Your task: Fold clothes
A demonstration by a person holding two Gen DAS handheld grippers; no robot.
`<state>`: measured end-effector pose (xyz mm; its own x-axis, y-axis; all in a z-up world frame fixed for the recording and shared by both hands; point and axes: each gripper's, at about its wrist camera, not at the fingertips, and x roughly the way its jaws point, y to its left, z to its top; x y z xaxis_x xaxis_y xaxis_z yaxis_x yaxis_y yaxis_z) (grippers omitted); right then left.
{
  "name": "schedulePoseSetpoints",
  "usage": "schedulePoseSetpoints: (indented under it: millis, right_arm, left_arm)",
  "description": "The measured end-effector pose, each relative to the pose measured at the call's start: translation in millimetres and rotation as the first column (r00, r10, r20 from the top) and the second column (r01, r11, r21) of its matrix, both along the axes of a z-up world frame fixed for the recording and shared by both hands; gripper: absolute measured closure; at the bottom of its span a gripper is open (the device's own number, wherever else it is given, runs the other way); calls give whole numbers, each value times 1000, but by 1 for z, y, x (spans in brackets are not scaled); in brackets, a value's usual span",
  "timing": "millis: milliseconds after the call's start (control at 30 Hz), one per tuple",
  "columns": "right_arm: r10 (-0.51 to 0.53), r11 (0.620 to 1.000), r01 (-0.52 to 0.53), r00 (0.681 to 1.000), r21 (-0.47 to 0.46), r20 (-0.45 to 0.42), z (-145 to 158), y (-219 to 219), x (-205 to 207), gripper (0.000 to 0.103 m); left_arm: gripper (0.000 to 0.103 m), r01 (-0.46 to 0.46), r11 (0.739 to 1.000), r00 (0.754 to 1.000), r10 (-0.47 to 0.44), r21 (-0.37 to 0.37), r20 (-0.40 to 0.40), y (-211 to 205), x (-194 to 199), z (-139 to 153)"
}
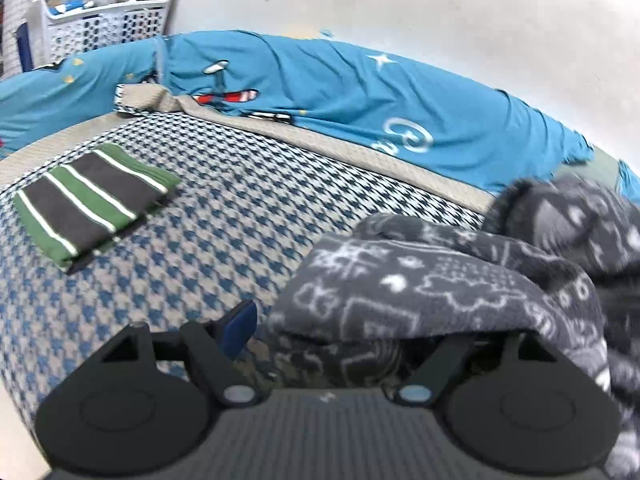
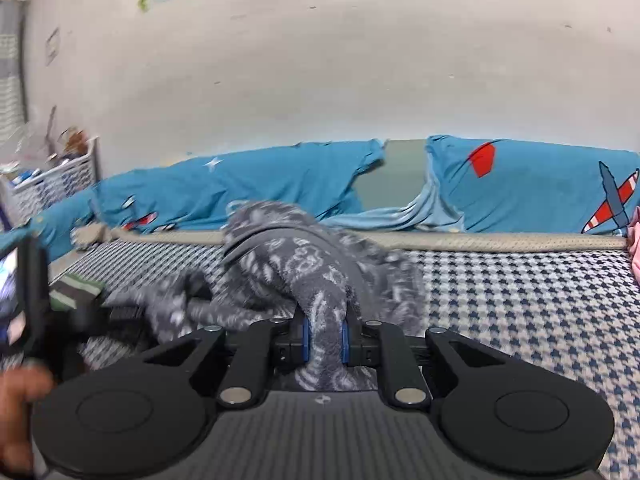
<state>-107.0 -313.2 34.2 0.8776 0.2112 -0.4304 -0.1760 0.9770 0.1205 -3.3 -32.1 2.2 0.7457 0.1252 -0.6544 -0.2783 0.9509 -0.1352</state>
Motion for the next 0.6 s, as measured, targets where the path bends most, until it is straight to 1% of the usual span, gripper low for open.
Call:
schedulePoseSetpoints:
  millis: [133,267,333,400,467,533,600]
  right_arm:
    - [73,997,-74,996,-11,-47,-13,20,-21,89]
    - [155,987,-158,984,-20,-88,-26,40,-34,89]
    - [211,977,-211,973,5,-89,-28,47,-42,89]
    - [263,965,-261,961,32,-88,-29,54,-48,89]
    - [308,951,-306,946,37,-95,-31,62,-51,89]
    - [321,947,-319,941,30,-104,-33,66,-50,86]
    - [324,946,-320,940,50,-109,-31,65,-47,82]
  left_arm:
    - [25,-44,999,999,44,-1,-1,14,-7,5]
    - [26,-88,996,996,88,0,1,27,-14,10]
    - [26,-116,993,993,115,36,40,30,-21,16]
    - [25,-122,989,991,116,86,66,30,-24,21]
    - [25,-122,990,992,120,65,41,35,-24,20]
    - [25,-137,989,991,136,48,16,42,-26,18]
    - [22,-144,987,990,143,70,23,44,-30,19]
